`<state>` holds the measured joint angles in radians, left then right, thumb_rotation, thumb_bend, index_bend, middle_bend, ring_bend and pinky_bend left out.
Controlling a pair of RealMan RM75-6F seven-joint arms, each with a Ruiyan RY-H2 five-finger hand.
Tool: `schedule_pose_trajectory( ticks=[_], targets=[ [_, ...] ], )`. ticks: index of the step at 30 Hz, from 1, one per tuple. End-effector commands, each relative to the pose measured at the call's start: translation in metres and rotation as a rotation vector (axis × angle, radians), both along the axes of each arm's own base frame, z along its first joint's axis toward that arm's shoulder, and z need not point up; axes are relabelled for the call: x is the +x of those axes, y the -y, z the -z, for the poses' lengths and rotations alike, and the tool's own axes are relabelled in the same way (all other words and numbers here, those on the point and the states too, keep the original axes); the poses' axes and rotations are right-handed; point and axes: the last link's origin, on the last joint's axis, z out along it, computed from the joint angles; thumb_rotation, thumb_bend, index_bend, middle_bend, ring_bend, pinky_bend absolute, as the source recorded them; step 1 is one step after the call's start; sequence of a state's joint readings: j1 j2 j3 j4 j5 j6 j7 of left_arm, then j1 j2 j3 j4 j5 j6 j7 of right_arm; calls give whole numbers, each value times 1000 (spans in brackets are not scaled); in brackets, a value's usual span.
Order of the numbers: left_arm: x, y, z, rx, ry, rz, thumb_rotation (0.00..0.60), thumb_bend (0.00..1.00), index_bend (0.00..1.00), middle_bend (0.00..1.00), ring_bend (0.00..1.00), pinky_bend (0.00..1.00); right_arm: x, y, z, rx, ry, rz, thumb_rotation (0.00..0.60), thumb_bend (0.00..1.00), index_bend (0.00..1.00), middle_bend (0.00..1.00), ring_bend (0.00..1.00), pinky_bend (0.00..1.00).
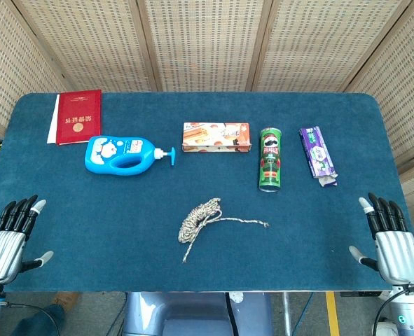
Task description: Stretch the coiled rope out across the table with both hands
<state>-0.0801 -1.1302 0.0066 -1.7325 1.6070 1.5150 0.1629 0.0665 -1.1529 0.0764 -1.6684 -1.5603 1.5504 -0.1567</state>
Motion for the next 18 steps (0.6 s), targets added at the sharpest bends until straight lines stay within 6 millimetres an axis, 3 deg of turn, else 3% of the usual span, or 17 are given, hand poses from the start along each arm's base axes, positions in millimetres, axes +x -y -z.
schedule_pose_trajectory(
  ticks=[1,9,14,18],
  targets=[
    [0,-1,0,0,-1,0,600,0,0,0,0,0,0,1,1,1,-7,6,600,0,0,0,0,0],
    [-1,-1,0,-1,3,-7,600,0,0,0,0,0,0,3,3,2,-2,3,600,0,0,0,0,0],
    [0,-2,1,0,2,0,600,0,0,0,0,0,10,20,13,55,30,-30,600,0,7,0,0,0],
    [2,-3,5,-11,-5,8,600,0,0,0,0,0,26,49,24,124,17,-45,600,0,161,0,0,0]
  ],
)
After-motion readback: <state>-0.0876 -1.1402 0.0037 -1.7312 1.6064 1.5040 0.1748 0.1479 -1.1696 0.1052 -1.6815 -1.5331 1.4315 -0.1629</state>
